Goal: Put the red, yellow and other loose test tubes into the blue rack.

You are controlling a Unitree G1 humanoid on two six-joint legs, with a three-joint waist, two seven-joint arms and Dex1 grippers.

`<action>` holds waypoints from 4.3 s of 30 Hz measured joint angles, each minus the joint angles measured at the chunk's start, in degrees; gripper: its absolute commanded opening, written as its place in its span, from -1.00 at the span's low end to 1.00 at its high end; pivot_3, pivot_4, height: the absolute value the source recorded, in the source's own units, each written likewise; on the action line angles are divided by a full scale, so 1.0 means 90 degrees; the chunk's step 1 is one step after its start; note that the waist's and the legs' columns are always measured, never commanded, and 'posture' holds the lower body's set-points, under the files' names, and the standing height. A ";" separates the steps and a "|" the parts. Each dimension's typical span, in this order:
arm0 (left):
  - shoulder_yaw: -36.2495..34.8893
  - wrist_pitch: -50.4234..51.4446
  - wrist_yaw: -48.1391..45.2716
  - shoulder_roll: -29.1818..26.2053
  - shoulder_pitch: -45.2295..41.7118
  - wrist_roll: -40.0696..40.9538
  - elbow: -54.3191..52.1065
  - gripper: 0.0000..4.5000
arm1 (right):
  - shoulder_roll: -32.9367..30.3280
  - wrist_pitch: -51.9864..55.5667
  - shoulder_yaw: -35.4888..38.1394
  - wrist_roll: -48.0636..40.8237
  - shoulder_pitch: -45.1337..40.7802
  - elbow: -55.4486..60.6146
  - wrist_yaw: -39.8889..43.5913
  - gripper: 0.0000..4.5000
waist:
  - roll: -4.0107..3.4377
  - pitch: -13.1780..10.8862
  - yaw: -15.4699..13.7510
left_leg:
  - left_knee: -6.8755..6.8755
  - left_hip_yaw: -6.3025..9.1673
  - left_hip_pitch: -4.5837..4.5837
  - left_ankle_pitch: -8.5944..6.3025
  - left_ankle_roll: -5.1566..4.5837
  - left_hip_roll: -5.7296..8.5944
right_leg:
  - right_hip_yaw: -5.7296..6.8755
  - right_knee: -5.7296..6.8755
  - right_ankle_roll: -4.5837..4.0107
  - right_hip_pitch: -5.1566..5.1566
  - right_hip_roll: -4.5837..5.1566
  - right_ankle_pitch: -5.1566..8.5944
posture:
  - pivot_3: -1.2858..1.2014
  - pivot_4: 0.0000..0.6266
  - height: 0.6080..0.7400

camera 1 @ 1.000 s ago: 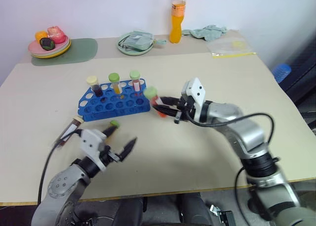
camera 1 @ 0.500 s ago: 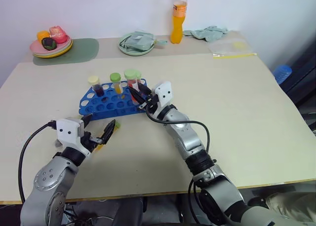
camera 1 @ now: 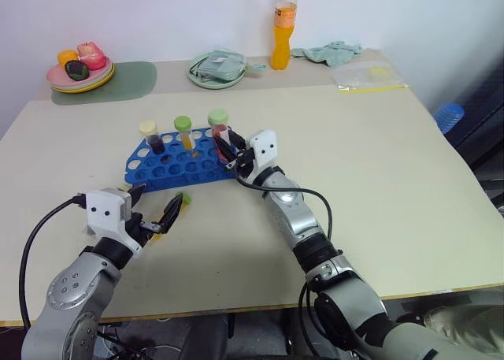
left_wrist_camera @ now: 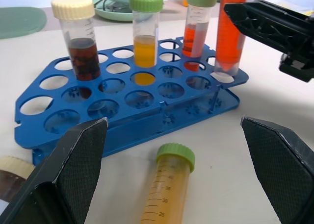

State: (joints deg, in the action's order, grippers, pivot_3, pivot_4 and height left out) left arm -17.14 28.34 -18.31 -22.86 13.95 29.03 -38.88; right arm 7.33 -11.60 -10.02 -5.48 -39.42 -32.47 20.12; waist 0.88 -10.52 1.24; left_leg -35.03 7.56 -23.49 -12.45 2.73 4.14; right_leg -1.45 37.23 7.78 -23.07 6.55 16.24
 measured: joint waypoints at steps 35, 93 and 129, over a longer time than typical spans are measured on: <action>-0.0225 0.2038 -0.0100 -0.1775 -0.0845 0.0441 0.0041 1.00 | -0.0374 0.0584 -0.0101 -0.0402 0.0437 0.1392 0.0889 0.86 | -0.0003 -0.0004 -0.0071 | -0.0008 0.0024 0.0000 0.0001 0.0002 0.0002 | 0.0015 0.0001 0.0000 -0.0009 0.0000 0.0000 | 0.03 -0.52 1.00; 0.1421 -0.1294 0.2511 0.0624 -0.3044 -0.2561 0.1507 -0.68 | -0.3432 0.3193 -0.0722 -0.1475 0.1882 0.4629 0.4292 0.88 | 0.0022 0.0004 -0.0087 | -0.0016 -0.0008 0.0001 0.0003 0.0004 0.0010 | 0.0016 -0.0006 0.0003 0.0029 0.0015 -0.0001 | 0.03 -0.52 1.00; 0.1876 -0.3319 0.2001 0.1989 -0.2651 -0.3219 0.3552 0.82 | -0.3428 0.3167 -0.0714 -0.1409 0.1929 0.4621 0.3934 0.88 | 0.0021 0.0005 -0.0056 | -0.0022 -0.0005 0.0001 0.0003 0.0002 0.0009 | 0.0022 -0.0004 0.0004 0.0031 0.0010 0.0000 | 0.03 -0.52 1.00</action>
State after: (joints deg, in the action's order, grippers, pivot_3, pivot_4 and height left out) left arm -0.25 -1.52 -0.30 -4.96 -9.91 0.06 -6.91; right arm -23.53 16.90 -16.44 -18.16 -22.06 9.12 55.53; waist 1.07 -10.47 0.73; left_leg -35.22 7.52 -23.48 -12.43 2.75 4.23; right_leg -1.26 37.20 7.82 -22.79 6.64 16.23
